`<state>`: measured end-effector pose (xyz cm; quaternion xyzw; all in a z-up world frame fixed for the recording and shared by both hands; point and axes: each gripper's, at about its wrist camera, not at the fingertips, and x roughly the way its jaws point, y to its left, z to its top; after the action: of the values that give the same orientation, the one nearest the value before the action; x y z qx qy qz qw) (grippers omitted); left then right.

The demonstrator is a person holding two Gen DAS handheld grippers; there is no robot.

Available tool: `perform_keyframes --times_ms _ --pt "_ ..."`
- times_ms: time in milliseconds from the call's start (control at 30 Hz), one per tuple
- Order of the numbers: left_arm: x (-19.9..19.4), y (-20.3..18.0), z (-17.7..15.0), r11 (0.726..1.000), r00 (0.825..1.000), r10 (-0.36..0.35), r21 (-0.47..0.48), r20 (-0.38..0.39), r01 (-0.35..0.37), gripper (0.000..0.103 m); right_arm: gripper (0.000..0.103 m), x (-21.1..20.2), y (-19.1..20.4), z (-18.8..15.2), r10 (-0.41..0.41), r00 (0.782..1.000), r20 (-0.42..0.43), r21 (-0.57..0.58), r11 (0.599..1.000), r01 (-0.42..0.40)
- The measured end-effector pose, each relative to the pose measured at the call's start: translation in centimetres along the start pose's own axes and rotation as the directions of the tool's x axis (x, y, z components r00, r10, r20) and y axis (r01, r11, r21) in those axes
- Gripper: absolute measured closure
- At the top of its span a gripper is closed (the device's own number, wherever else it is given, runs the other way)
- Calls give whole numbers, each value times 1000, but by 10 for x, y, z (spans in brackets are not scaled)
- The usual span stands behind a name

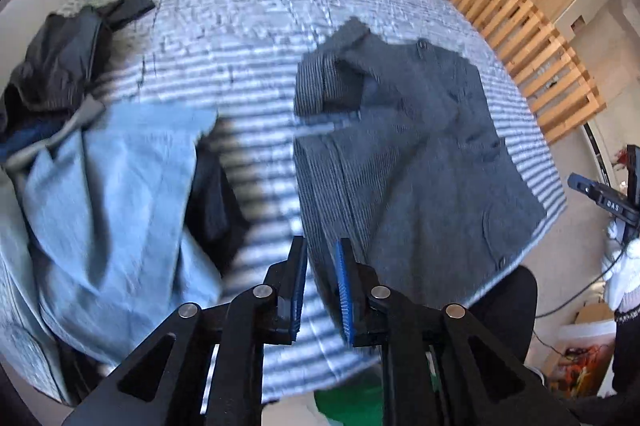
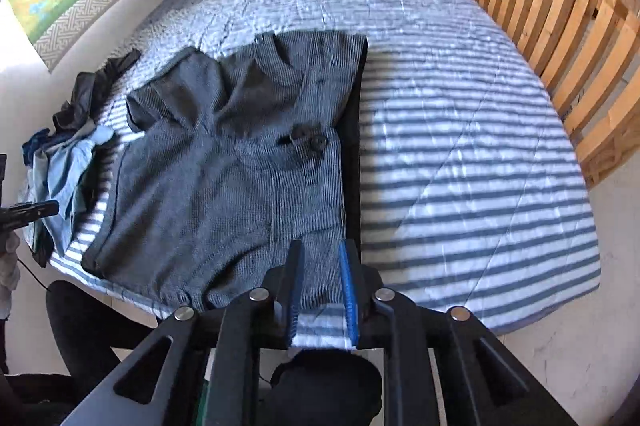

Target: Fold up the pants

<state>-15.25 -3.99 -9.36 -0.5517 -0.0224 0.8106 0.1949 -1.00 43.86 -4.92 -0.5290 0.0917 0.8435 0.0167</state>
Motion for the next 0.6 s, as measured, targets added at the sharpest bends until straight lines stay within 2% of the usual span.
perform_keyframes --times_ms 33,100,233,300,333,400,467,600 --pt "-1 0 21 1000 1000 4 -3 30 -4 73 72 -2 0 14 1 1000 21 3 1000 -1" --pt "5 -1 69 999 998 -19 -25 61 21 54 63 -3 5 42 14 998 67 0 1000 -14" --pt "43 -7 149 996 996 -47 -72 77 52 48 62 33 2 100 10 993 121 34 999 -15" --pt "77 -13 194 991 995 -84 -96 57 89 35 62 61 -4 126 -9 992 127 68 998 0" --pt "93 -15 212 989 995 -93 -109 46 98 33 62 76 -9 137 -11 992 128 86 996 0" --pt "123 -18 237 986 996 -92 -135 18 93 31 62 108 -18 158 -23 995 100 135 991 9" --pt "158 -19 249 982 994 -109 -157 -28 103 30 62 139 -30 175 1 998 60 182 983 -12" --pt "210 -11 256 953 971 -219 -233 -93 193 30 61 185 -44 199 78 997 1 271 960 -75"
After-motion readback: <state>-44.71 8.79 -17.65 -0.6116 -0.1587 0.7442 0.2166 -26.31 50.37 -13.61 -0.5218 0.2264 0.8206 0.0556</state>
